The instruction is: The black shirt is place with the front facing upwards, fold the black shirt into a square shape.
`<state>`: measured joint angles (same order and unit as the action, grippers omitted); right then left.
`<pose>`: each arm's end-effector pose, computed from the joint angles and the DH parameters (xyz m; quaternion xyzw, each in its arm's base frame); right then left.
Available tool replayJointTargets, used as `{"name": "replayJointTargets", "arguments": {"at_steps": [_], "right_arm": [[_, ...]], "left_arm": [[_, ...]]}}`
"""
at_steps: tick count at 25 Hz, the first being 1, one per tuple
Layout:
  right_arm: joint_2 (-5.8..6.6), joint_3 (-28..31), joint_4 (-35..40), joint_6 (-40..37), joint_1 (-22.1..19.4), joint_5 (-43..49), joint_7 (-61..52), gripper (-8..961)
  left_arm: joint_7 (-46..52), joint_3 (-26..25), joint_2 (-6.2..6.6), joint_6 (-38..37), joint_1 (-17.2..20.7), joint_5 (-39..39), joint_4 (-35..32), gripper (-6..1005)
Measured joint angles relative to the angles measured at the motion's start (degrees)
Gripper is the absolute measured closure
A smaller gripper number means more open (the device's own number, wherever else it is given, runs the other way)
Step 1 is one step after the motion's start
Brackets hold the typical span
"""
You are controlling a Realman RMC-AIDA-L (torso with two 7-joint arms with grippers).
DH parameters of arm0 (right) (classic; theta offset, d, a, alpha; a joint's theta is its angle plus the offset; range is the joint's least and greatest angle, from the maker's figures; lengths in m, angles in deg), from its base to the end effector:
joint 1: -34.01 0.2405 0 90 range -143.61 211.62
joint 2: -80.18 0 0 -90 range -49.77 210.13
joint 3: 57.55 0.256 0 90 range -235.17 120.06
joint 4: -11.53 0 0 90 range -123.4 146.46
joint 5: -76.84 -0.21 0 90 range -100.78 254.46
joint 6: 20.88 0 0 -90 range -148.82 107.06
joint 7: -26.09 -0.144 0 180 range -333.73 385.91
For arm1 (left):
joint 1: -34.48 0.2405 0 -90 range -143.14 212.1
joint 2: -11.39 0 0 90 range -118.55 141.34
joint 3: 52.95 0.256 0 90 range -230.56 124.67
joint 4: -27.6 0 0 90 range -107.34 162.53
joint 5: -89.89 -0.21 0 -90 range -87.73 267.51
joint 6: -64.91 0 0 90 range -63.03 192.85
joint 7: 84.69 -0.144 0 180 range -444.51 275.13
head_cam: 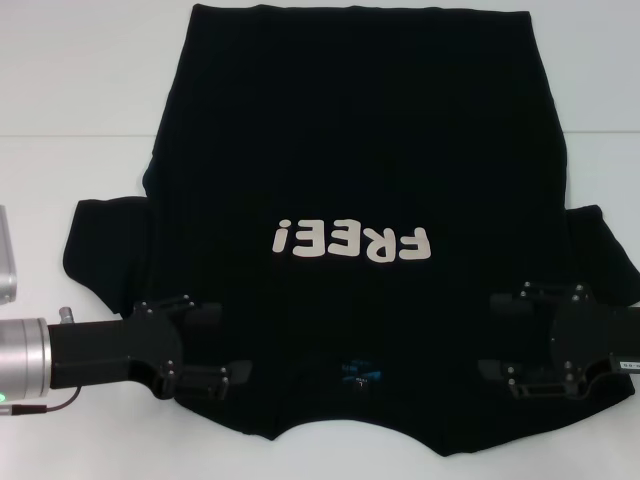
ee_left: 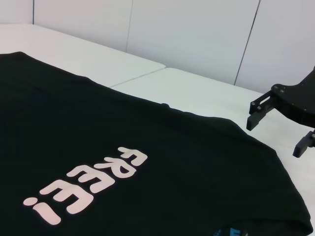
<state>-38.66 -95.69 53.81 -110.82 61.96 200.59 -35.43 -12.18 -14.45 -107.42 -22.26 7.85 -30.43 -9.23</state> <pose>0.2882 0.3170 0.0079 -0.9759 0.0650 0.1405 0.1538 -0.2981 0.3083 -0.0059 -0.9507 -0.2046 -0.1825 0.1449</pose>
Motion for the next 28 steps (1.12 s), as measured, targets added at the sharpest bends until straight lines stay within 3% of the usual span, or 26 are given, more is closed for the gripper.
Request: {"name": "replayJointTargets", "arguments": {"at_steps": [16, 18, 19, 20, 22, 24, 25, 28], "right_arm": [[-0.12, 0.0, 0.0, -0.12, -0.28, 0.0, -0.12, 128], [-0.14, 0.05, 0.0, -0.01, -0.22, -0.02, -1.4, 128], [-0.1, 0.09, -0.01, -0.02, -0.17, -0.03, -2.15, 128], [0.01, 0.1, -0.01, -0.11, -0.03, -0.03, -3.38, 128], [0.16, 0.12, -0.01, -0.29, 0.05, -0.04, -4.59, 128], [0.17, 0.19, 0.0, -0.31, 0.01, -0.06, -4.9, 128], [0.17, 0.21, -0.01, -0.32, -0.05, -0.08, -4.94, 128], [0.13, 0.26, 0.02, -0.34, -0.27, -0.12, -4.96, 128]], "left_arm": [[1.28, -0.18, 0.0, -0.12, 0.28, 0.24, 0.0, 65], [6.47, -1.26, 0.02, 0.14, 0.1, 0.54, 0.01, 65], [14.88, -2.82, 0.43, 0.39, -0.49, 0.57, 0.2, 65], [14.88, -2.82, 0.43, 0.39, -0.49, 0.57, 0.2, 66], [23.81, -4.68, 1.28, 0.22, -1.26, 0.6, 0.83, 66], [38.27, -7.74, 3.26, -0.45, -1.93, 0.68, 1.39, 66], [38.27, -7.74, 3.26, -0.45, -1.93, 0.68, 1.39, 67], [55.08, -8.59, 5.91, 1.74, -1.89, 0.55, 1.75, 67]]}}
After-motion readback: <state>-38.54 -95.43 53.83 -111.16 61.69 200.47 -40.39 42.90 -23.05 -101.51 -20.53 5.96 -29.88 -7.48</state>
